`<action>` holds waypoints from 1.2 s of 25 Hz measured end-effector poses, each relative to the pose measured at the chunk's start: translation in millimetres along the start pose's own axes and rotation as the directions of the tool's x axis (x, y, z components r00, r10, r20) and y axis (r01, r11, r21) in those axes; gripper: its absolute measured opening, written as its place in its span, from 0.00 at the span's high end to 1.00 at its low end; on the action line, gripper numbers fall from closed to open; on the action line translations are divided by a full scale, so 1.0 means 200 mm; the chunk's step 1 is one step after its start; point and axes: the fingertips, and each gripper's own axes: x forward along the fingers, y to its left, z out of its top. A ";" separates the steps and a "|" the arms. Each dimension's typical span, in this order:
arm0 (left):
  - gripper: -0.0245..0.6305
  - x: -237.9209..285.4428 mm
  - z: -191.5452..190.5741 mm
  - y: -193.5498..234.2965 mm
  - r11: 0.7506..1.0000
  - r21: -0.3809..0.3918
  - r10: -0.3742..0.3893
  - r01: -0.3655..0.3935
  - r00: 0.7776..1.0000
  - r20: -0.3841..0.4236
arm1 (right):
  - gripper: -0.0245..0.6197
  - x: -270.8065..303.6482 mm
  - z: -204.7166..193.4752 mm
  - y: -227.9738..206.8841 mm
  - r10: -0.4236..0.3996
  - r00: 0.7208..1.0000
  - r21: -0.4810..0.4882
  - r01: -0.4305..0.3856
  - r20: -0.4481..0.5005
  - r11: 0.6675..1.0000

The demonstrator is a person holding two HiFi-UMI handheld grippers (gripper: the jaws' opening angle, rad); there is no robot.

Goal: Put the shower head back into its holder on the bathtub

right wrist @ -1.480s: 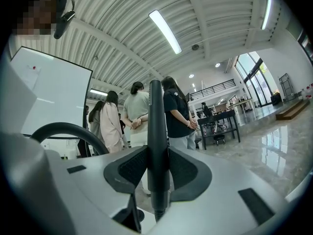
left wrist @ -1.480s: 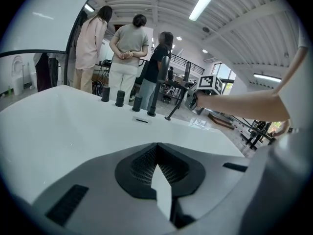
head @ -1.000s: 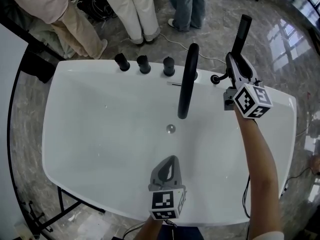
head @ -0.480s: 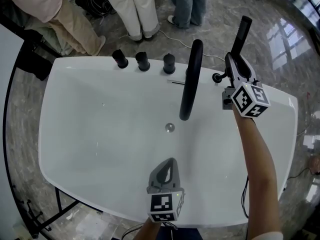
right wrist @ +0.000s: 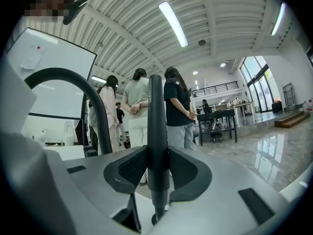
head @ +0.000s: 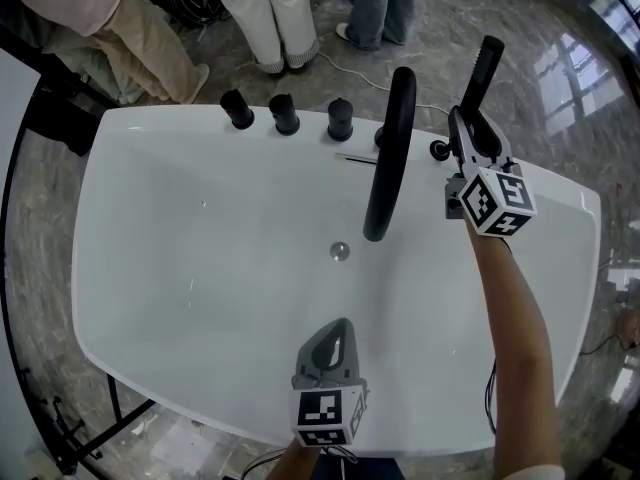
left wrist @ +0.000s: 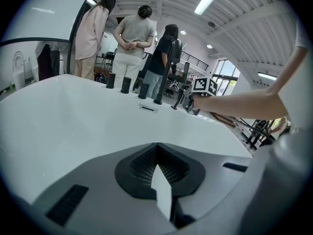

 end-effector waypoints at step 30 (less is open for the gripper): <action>0.97 0.01 -0.13 0.10 1.000 -0.019 0.022 -0.022 0.999 -0.030 | 0.75 0.08 -0.27 -0.06 -0.012 0.998 0.006 0.013 -0.067 1.000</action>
